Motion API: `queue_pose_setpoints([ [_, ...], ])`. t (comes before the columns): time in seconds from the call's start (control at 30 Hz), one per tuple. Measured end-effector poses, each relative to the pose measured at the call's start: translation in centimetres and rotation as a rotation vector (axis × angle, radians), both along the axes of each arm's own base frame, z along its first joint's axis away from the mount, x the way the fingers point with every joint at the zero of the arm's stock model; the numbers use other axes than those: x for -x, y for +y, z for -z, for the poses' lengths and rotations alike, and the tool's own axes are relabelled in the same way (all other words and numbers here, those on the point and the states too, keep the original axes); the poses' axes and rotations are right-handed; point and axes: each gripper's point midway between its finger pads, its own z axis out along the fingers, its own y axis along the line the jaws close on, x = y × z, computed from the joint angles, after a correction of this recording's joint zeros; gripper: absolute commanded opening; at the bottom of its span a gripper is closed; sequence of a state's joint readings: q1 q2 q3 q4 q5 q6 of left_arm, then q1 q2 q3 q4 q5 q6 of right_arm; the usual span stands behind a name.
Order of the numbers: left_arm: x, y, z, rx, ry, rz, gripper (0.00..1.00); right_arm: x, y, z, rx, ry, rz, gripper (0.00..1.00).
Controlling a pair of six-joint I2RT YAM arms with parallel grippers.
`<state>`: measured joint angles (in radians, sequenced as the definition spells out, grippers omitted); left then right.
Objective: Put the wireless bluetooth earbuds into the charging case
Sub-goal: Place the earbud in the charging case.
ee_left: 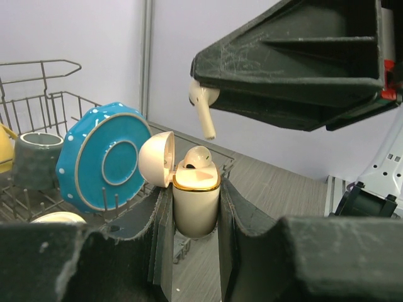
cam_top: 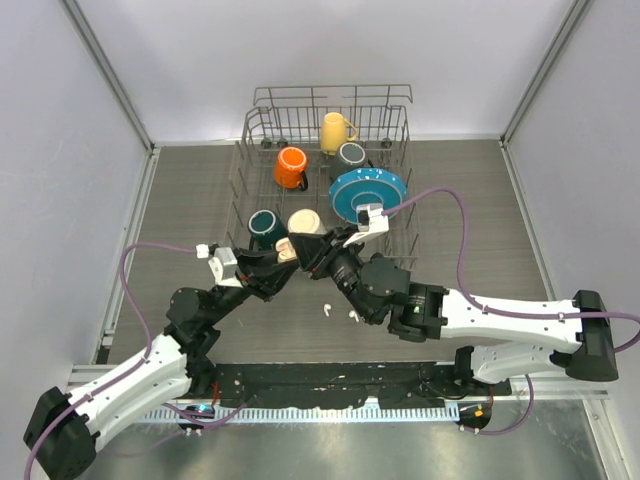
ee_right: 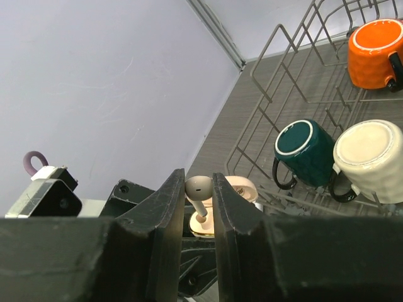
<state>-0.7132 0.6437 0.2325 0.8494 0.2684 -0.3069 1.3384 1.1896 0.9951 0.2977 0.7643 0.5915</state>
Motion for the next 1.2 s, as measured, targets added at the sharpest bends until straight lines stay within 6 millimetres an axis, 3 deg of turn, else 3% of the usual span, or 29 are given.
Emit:
queue_pose_setpoints([
  [0.5,-0.2,0.2,-0.1,0.008,0.002,-0.016,0.0,-0.3,1.7,0.8,0.053,0.011,0.015,0.01],
  [1.2,-0.5,0.7,-0.3,0.023,0.006,-0.045,0.0,-0.1,2.3,1.9,0.088,0.019,0.012,0.01],
])
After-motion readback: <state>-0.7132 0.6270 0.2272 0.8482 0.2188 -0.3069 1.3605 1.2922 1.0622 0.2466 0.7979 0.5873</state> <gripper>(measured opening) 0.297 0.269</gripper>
